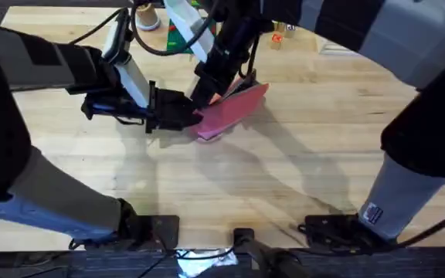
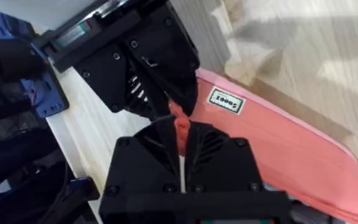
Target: Unzip the bag, pick up the pens from the table one at a time and place them inside, then zip the bag closed.
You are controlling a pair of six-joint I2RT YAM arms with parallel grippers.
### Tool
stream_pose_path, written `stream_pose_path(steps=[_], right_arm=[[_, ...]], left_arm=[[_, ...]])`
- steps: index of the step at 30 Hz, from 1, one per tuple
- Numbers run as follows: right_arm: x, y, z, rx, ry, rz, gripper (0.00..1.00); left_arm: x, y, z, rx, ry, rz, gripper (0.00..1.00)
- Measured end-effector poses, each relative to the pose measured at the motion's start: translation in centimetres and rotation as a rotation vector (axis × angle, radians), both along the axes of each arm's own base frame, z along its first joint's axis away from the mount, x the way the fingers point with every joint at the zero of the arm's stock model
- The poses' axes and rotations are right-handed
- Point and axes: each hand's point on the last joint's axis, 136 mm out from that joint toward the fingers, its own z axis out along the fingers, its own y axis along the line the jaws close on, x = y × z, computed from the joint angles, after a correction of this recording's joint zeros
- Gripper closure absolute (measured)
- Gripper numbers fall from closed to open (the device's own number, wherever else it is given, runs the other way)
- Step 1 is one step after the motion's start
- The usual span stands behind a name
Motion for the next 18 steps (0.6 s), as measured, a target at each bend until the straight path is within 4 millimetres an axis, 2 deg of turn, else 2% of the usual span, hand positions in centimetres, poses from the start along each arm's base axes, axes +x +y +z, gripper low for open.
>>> stream_pose_path(steps=[10, 18], right_arm=[[0.2, -0.1, 0.1, 0.007, 0.004, -0.006, 0.971], [1.0, -1.0, 0.5, 0.047, 0.042, -0.045, 0.970]], left_arm=[[0.0, 0.0, 0.0, -0.002, -0.002, 0.001, 0.958], [0.2, -0.2, 0.6, -0.036, -0.009, 0.009, 0.958]])
